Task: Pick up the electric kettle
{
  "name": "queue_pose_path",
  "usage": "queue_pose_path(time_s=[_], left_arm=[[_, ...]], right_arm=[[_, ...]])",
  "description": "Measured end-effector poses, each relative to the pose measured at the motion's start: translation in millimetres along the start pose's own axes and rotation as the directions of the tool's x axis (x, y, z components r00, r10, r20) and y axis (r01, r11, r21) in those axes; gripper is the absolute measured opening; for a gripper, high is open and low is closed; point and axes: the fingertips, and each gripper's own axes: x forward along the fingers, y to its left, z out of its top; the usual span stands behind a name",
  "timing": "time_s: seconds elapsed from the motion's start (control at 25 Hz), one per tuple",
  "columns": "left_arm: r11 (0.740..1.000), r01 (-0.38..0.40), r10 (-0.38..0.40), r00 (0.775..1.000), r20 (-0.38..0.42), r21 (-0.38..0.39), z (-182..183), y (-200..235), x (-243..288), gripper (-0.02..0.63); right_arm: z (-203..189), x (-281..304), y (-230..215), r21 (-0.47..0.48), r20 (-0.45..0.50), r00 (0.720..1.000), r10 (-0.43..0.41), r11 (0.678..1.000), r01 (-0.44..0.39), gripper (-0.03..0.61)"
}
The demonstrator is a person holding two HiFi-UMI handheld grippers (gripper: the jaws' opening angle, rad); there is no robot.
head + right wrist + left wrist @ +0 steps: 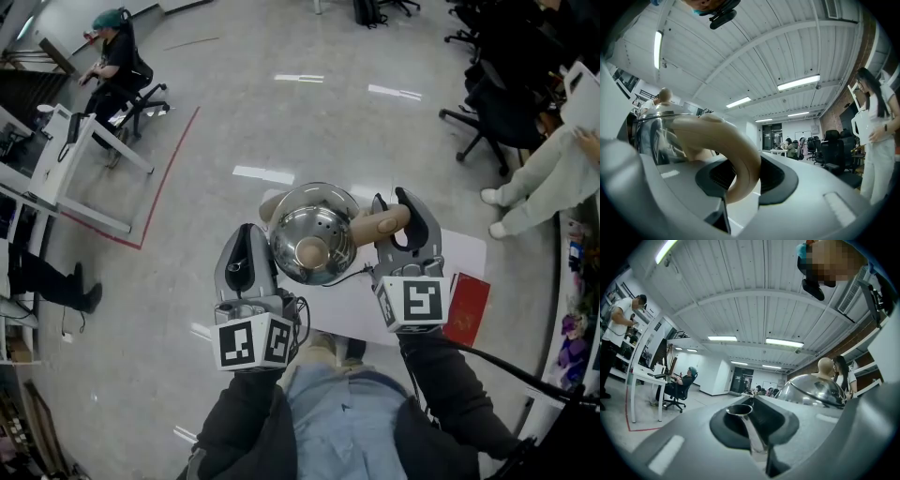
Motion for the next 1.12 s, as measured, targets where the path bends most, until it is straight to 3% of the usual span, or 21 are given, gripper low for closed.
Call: queue_pose_path(time_s=[0.36,1.12], left_arm=[[1.000,-0.015,0.015,0.999,0.041,-0.004,23,-7,-10,0.025],[1.000,-0.028,0.028,0.999,0.045,-0.001,29,-9,-16,0.025]], right_arm=[[26,-7,1,-0.002,0.040,0.999,0.016,1.000,-0.016,0.150],[30,-10,1,0.007,0.044,0.999,0.024,1.000,-0.024,0.149]])
